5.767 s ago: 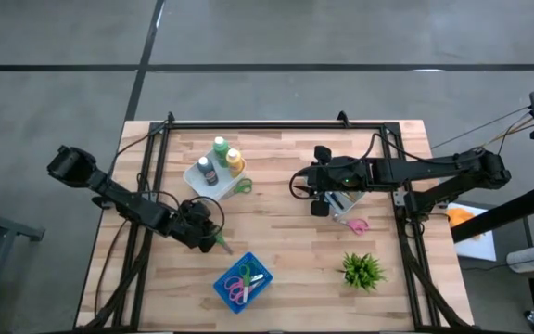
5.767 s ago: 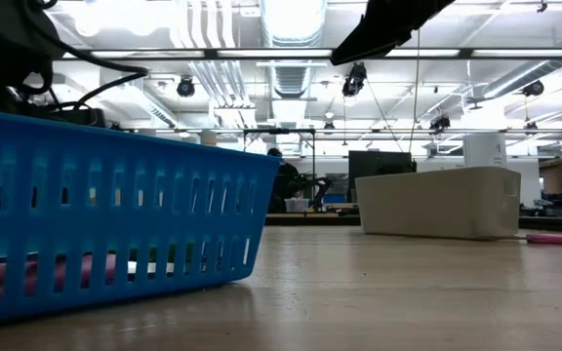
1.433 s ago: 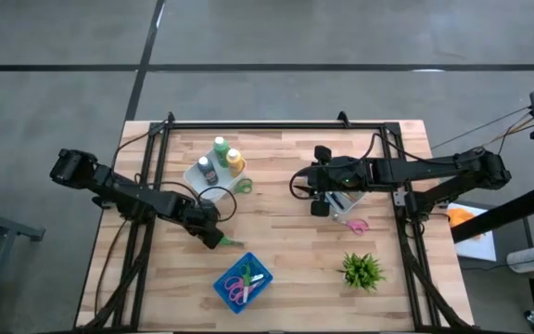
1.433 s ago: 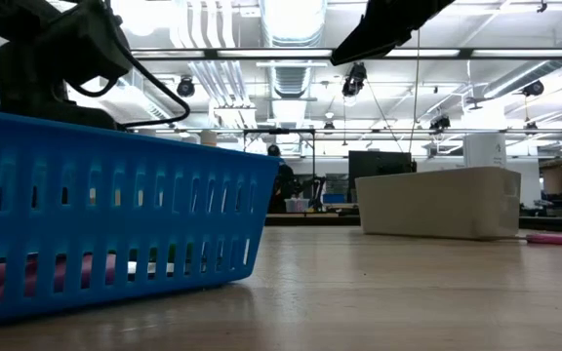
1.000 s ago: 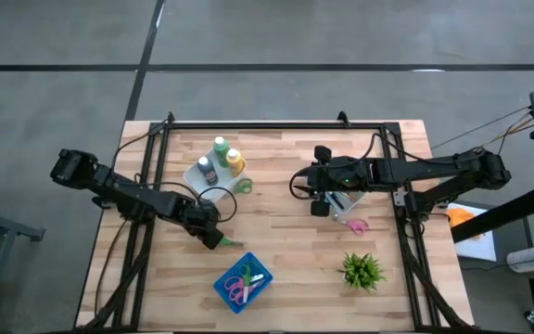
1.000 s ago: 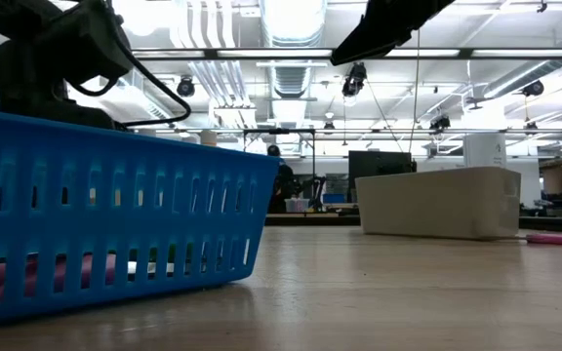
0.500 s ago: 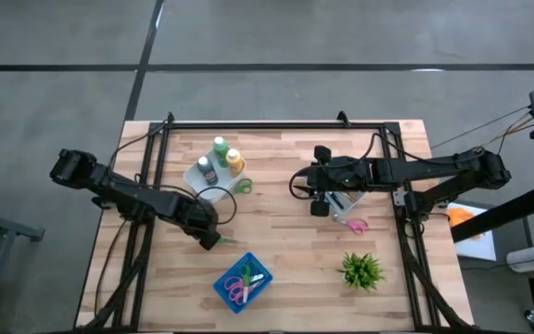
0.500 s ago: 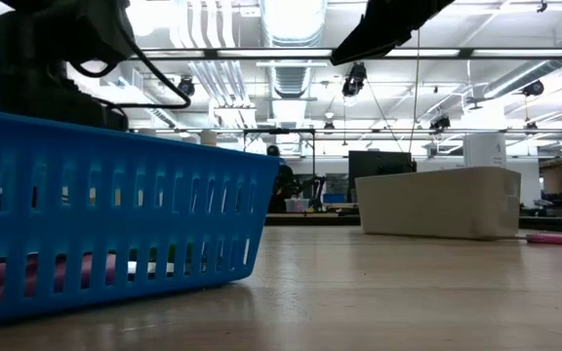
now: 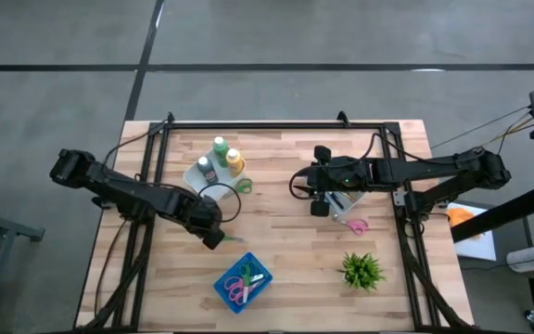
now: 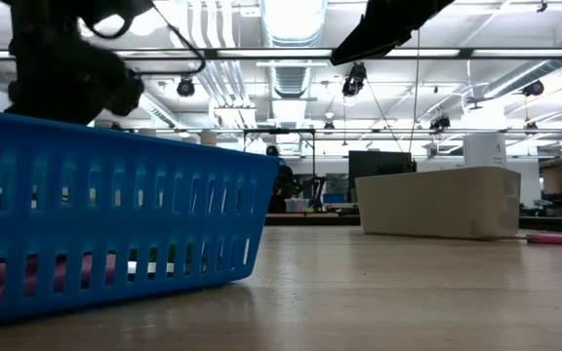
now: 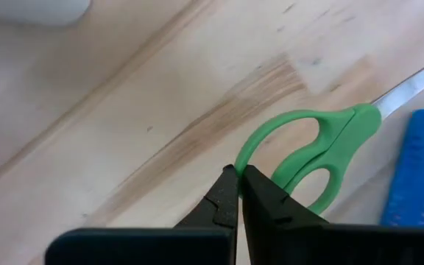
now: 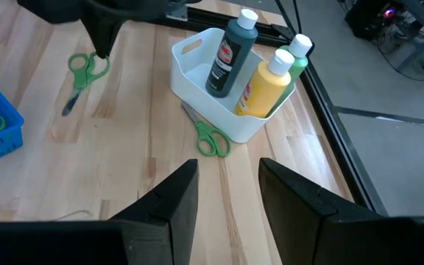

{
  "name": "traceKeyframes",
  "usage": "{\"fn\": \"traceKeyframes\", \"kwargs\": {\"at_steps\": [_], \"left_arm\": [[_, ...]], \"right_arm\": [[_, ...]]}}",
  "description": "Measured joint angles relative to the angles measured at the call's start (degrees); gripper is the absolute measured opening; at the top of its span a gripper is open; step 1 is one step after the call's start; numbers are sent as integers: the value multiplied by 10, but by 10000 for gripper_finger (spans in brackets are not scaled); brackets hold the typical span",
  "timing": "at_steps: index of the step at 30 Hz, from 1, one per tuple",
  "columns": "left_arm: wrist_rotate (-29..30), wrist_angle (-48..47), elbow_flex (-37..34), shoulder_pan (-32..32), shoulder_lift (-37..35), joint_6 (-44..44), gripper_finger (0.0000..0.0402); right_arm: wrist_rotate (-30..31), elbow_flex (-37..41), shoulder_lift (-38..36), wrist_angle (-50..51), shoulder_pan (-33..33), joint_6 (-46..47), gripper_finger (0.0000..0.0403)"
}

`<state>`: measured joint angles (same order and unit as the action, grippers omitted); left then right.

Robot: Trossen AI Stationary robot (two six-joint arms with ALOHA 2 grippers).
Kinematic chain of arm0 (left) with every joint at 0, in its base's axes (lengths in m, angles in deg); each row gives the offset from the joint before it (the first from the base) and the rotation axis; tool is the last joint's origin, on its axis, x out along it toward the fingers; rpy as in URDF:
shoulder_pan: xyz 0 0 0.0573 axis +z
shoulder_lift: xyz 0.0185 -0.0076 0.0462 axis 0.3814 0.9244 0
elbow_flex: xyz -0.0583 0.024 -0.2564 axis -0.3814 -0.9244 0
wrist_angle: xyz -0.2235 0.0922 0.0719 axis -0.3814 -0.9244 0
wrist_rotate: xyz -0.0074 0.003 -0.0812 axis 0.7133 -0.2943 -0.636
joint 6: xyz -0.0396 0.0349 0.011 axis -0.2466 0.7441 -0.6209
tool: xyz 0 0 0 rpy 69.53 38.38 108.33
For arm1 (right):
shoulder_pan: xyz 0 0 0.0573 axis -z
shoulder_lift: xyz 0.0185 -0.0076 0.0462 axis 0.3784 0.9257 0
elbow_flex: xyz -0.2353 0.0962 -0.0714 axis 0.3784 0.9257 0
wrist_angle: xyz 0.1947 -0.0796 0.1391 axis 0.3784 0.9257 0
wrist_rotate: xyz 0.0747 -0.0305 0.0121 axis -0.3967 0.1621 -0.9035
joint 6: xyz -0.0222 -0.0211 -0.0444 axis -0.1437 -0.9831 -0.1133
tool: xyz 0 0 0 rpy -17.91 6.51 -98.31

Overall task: Pick & Place Paint Supplies
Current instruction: Put the green scissors into the blue bin

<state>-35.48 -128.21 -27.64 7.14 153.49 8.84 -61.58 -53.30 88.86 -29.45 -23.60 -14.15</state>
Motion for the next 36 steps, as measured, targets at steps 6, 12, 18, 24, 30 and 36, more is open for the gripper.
{"fn": "traceKeyframes", "kwargs": {"at_steps": [6,12,18,24,30,36], "left_arm": [[11,-18,50,-14,0,-41,5],[15,-18,78,-48,3,-138,5],[14,-17,126,-105,41,-208,5],[8,-35,198,-148,120,-255,5],[4,-67,278,-178,202,-313,5],[-2,-72,326,-195,260,-333,5]], "right_arm": [[0,0,0,0,0,0,143],[0,0,0,0,0,0,143],[0,0,0,0,0,0,143],[0,0,0,0,0,0,143],[0,0,0,0,0,0,143],[0,0,0,0,0,0,143]]}}
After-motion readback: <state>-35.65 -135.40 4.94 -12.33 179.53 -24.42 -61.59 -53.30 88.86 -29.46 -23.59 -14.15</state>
